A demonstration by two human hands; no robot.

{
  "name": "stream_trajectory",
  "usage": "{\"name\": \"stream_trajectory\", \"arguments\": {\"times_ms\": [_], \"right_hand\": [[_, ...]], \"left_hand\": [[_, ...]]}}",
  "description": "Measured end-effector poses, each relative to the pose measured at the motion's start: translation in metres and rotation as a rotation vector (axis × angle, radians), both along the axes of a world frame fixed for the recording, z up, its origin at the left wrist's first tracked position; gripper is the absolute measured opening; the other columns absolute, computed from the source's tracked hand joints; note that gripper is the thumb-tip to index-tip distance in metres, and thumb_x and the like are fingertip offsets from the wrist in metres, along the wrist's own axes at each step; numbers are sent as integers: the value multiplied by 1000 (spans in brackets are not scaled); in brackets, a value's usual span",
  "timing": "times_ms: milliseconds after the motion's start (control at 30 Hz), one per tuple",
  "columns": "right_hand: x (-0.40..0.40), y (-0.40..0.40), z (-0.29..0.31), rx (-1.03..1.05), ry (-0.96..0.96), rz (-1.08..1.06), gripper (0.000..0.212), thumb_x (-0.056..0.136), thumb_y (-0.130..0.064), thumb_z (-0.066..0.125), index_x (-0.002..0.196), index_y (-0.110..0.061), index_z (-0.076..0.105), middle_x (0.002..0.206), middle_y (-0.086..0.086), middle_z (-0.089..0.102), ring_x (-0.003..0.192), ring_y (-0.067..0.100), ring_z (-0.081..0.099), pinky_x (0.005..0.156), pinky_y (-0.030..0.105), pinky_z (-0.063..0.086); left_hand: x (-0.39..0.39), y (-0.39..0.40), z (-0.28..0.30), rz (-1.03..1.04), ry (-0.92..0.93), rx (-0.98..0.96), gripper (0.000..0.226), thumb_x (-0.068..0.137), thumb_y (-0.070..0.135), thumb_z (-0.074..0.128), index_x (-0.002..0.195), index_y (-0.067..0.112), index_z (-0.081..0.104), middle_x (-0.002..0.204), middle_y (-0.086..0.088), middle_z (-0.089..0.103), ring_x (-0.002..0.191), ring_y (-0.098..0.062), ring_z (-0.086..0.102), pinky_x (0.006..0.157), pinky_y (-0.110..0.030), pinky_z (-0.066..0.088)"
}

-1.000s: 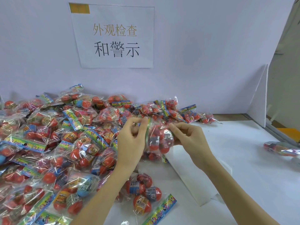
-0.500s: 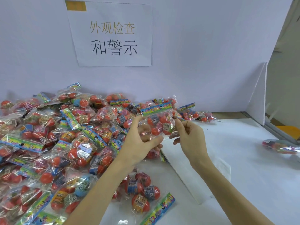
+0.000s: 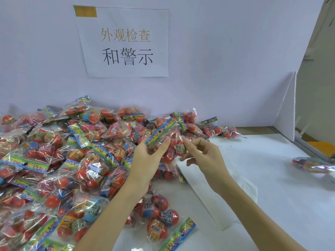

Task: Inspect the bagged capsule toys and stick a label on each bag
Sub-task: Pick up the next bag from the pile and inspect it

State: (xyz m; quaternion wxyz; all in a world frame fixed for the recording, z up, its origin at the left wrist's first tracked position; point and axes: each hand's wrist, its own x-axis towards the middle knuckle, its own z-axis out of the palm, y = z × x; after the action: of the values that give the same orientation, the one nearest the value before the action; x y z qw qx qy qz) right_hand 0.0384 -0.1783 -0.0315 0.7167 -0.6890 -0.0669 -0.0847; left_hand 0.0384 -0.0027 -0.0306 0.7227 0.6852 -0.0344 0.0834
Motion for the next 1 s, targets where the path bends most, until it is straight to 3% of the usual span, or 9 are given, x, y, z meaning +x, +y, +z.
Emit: {"name": "stream_trajectory", "arguments": {"times_ms": [133, 267, 367, 467, 567, 667, 800, 900, 1000], "right_hand": [[1, -4, 2, -12, -9, -30, 35, 93, -35, 72, 76, -6, 65, 69, 0, 66, 71, 28, 77, 52, 22, 49], [4, -13, 2, -209, -114, -99, 31, 102, -22, 65, 74, -10, 67, 65, -5, 67, 61, 16, 71, 52, 22, 49], [7, -22, 1, -468, -235, -142, 33, 102, -23, 65, 69, -21, 63, 62, -10, 62, 51, 8, 50, 54, 16, 42], [8, -24, 2, -511, -260, -127, 25, 99, -25, 70, 75, -18, 66, 67, -6, 67, 53, 6, 53, 57, 17, 46], [5, -20, 5, -293, -176, -20, 22, 101, -32, 65, 91, -16, 74, 80, -2, 75, 71, 13, 68, 69, 23, 55], [2, -16, 5, -167, -50, 95, 36, 102, -42, 57, 107, -13, 78, 101, 5, 78, 96, 23, 73, 88, 34, 61], [2, -12, 3, 8, 10, 92, 30, 104, -29, 60, 99, -10, 83, 101, 15, 79, 92, 31, 75, 88, 37, 62], [2, -14, 5, 106, 19, 81, 26, 100, -28, 64, 92, -15, 85, 95, 11, 80, 80, 19, 74, 74, 27, 59], [3, -13, 5, 87, 29, 153, 32, 105, -34, 56, 98, -19, 84, 99, 9, 79, 86, 21, 73, 78, 32, 61]], "left_hand": [[0, 1, 4, -55, 23, -37, 40, 83, 50, 77, 117, 30, 74, 97, 8, 77, 93, -11, 71, 101, -43, 55], [0, 2, 5, -112, 41, -114, 28, 87, 45, 75, 110, 28, 78, 93, 8, 77, 84, -11, 72, 77, -26, 58], [2, 8, 6, -53, -54, 33, 27, 83, 49, 76, 105, 33, 77, 100, 16, 78, 92, 2, 71, 75, -8, 51], [4, 13, 7, -66, -37, 89, 17, 84, 41, 79, 97, 30, 80, 95, 14, 79, 91, 2, 70, 77, -9, 50], [6, 13, 3, -4, -55, 98, 7, 90, 28, 79, 96, 24, 79, 89, 11, 78, 86, -1, 69, 80, -14, 51], [7, 15, 3, 39, -64, 3, 17, 92, 24, 78, 105, 13, 78, 100, -4, 78, 99, -20, 72, 94, -33, 56], [8, 17, 5, 45, -86, -2, 18, 93, 27, 77, 105, 14, 77, 100, -6, 76, 98, -20, 70, 99, -39, 56], [6, 12, 3, 63, -156, 63, 8, 99, 25, 71, 102, 20, 74, 93, -4, 73, 84, -14, 68, 83, -25, 57], [3, 5, -1, 87, -230, 120, 9, 107, 24, 58, 105, 21, 66, 80, -8, 64, 58, -11, 58, 52, -22, 50]]}}
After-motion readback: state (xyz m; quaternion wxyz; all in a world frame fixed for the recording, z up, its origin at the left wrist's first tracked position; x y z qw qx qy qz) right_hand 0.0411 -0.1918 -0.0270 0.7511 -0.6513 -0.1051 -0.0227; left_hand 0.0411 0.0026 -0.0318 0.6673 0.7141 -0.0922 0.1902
